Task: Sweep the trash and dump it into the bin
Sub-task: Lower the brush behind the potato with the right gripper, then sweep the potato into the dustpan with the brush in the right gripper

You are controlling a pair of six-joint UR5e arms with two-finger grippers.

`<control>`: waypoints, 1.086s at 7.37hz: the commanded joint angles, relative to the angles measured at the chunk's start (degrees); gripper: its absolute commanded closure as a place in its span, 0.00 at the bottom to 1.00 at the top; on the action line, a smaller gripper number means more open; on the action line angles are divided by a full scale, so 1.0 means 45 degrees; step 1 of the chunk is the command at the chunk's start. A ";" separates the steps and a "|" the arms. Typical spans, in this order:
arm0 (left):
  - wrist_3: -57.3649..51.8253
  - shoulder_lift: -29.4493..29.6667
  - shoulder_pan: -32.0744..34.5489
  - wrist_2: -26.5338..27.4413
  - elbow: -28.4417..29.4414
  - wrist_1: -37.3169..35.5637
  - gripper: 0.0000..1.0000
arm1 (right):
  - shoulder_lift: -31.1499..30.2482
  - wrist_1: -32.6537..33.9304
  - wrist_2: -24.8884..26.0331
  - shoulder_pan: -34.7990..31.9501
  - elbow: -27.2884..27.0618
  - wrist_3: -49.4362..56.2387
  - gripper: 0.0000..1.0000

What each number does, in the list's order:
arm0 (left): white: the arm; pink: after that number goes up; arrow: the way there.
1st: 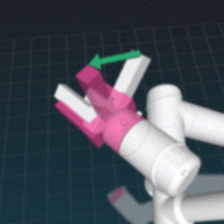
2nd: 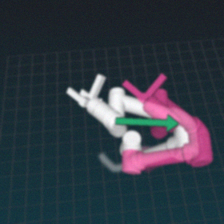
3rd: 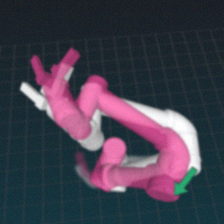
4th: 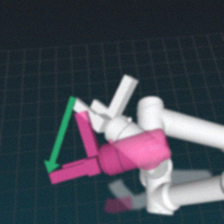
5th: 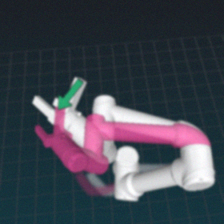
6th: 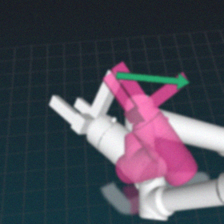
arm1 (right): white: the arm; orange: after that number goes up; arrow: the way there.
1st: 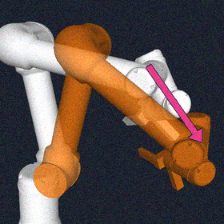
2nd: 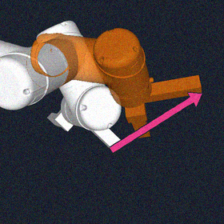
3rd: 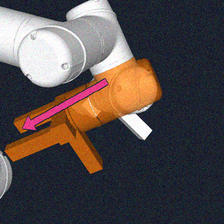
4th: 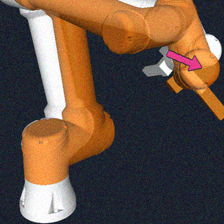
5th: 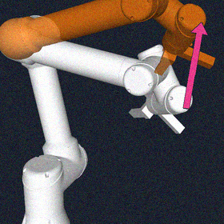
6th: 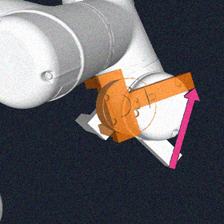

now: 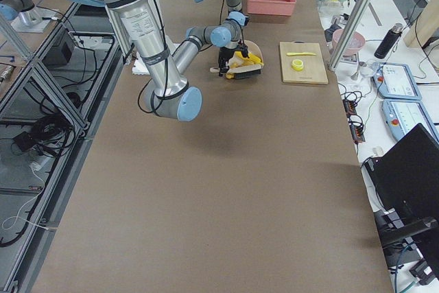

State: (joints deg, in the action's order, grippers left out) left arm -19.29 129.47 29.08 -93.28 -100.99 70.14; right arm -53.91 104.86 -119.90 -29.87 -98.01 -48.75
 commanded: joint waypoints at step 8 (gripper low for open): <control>0.0047 -0.0001 -0.0193 0.0318 0.0001 0.0019 1.00 | 0.0847 -0.0197 -0.0228 0.0195 0.0022 -0.1355 1.00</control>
State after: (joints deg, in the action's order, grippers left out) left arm -19.08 129.46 28.22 -91.85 -100.99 70.22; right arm -50.43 104.04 -120.25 -27.96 -97.84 -54.74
